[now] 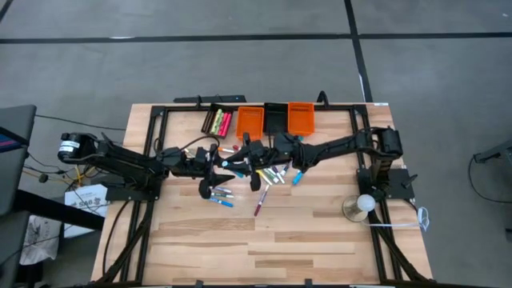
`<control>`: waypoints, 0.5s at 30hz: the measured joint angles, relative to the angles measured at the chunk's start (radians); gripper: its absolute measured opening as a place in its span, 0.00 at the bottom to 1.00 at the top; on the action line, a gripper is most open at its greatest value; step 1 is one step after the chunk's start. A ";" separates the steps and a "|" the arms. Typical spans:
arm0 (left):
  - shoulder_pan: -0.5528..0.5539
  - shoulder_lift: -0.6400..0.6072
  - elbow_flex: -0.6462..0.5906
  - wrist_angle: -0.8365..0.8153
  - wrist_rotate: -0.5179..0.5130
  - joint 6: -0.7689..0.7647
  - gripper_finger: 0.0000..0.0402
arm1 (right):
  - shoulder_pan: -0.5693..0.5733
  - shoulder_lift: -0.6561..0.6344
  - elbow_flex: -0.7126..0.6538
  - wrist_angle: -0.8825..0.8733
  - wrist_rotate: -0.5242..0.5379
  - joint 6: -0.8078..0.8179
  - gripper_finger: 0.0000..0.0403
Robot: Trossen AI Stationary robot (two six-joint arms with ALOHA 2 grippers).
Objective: Pick & Place Markers
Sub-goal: Put the bottom big blue highlighter pen into the left black basket
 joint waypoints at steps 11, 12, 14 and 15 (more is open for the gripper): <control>0.000 0.000 0.000 0.004 -0.009 0.000 0.49 | -0.010 -0.005 0.000 0.039 0.000 0.002 0.17; 0.000 0.000 0.000 0.004 -0.009 0.000 0.47 | -0.010 -0.005 0.000 0.042 0.000 0.002 0.17; 0.000 0.000 0.000 0.004 -0.015 0.000 0.43 | -0.010 -0.005 0.000 0.045 0.000 0.002 0.17; 0.000 0.000 0.000 0.004 -0.020 0.000 0.40 | -0.010 -0.005 0.000 0.044 0.000 0.002 0.17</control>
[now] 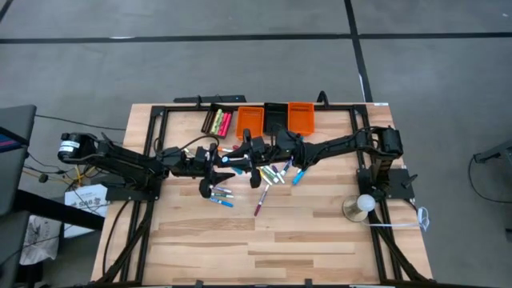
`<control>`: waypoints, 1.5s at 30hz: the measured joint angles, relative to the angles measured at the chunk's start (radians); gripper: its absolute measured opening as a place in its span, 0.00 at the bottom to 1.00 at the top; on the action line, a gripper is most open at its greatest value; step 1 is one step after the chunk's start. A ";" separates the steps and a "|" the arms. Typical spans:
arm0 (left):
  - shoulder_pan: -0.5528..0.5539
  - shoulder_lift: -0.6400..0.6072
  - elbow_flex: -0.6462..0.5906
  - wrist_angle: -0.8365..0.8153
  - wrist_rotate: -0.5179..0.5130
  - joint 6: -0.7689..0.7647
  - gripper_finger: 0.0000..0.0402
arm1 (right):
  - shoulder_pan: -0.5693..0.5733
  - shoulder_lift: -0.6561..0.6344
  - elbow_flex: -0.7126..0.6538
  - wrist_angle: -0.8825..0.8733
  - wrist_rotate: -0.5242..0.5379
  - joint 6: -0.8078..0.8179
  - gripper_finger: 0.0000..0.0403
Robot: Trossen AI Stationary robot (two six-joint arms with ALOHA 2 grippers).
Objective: Pick & Place Markers
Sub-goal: Put the bottom big blue highlighter pen into the left black basket, then put the left big blue highlighter pen into the left black basket
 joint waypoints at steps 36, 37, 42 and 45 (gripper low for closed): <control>0.003 0.000 0.000 -0.031 -0.040 0.000 0.02 | -0.008 -0.058 -0.003 -0.176 -0.079 -0.007 0.46; 0.004 0.000 0.000 -0.048 -0.040 0.001 0.02 | -0.009 -0.089 -0.003 -0.229 -0.091 -0.017 0.46; 0.041 -0.001 0.000 -0.133 -0.040 0.008 0.02 | -0.014 -0.249 -0.001 -0.585 -0.081 -0.080 0.46; 0.069 -0.001 0.000 -0.199 -0.040 0.007 0.03 | -0.006 -0.319 -0.001 -0.783 -0.026 -0.124 0.44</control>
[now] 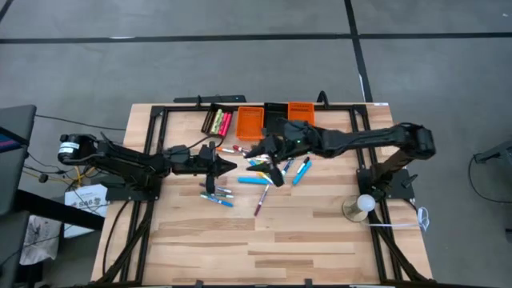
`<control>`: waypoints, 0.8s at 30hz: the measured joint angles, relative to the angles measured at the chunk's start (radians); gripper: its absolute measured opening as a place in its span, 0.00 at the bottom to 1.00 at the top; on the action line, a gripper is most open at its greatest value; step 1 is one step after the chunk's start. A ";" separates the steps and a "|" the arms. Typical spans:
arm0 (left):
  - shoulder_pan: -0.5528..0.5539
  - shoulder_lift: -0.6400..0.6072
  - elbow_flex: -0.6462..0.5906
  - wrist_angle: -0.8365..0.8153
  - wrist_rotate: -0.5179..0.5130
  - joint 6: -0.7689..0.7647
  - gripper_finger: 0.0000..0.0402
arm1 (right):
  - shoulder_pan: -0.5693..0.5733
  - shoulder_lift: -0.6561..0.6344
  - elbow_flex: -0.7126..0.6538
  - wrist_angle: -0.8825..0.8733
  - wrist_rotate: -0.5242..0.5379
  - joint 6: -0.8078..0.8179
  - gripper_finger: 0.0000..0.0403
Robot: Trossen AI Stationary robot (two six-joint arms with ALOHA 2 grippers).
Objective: Pick & Place Markers
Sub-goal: Put the left big blue highlighter pen into the left black basket
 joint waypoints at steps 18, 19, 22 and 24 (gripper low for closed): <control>0.029 -0.010 0.000 -0.085 -0.009 0.019 0.21 | 0.006 0.173 -0.080 -0.194 0.081 -0.101 0.40; 0.029 -0.010 -0.002 -0.087 -0.013 0.019 0.21 | 0.005 0.200 -0.076 -0.188 0.081 -0.105 0.40; 0.029 -0.020 -0.001 -0.102 -0.016 0.019 0.21 | -0.005 0.272 -0.054 -0.153 0.080 -0.115 0.41; 0.029 -0.023 0.000 -0.100 -0.016 0.019 0.21 | -0.015 0.309 -0.046 -0.150 0.080 -0.126 0.41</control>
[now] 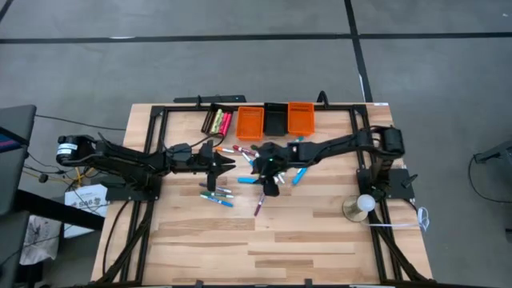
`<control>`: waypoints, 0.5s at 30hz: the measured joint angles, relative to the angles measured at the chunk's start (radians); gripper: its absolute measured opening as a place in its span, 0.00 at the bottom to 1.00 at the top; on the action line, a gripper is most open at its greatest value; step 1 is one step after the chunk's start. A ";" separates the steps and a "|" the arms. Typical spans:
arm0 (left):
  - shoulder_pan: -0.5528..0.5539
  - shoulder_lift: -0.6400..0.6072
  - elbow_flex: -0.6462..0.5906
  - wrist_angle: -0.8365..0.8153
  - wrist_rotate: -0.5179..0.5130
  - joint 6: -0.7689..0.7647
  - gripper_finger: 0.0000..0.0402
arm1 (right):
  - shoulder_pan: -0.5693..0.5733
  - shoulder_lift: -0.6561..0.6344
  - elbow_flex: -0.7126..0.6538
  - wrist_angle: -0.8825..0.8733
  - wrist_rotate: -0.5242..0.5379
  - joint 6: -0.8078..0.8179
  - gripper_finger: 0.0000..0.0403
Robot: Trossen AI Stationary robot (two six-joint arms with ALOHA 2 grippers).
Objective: Pick & Place Markers
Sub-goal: Put the left big blue highlighter pen into the left black basket
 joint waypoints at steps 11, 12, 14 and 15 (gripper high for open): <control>0.000 -0.002 0.000 -0.005 0.000 0.000 0.21 | -0.041 0.127 0.010 -0.029 0.004 -0.015 0.40; 0.000 -0.002 0.000 -0.005 0.000 0.000 0.21 | -0.041 0.127 0.010 -0.039 0.004 -0.015 0.40; 0.000 -0.002 0.000 -0.005 0.000 0.000 0.21 | -0.041 0.127 0.010 -0.044 0.004 -0.016 0.40; 0.000 -0.002 0.000 -0.005 0.000 0.000 0.21 | -0.041 0.127 0.010 -0.049 0.004 -0.021 0.40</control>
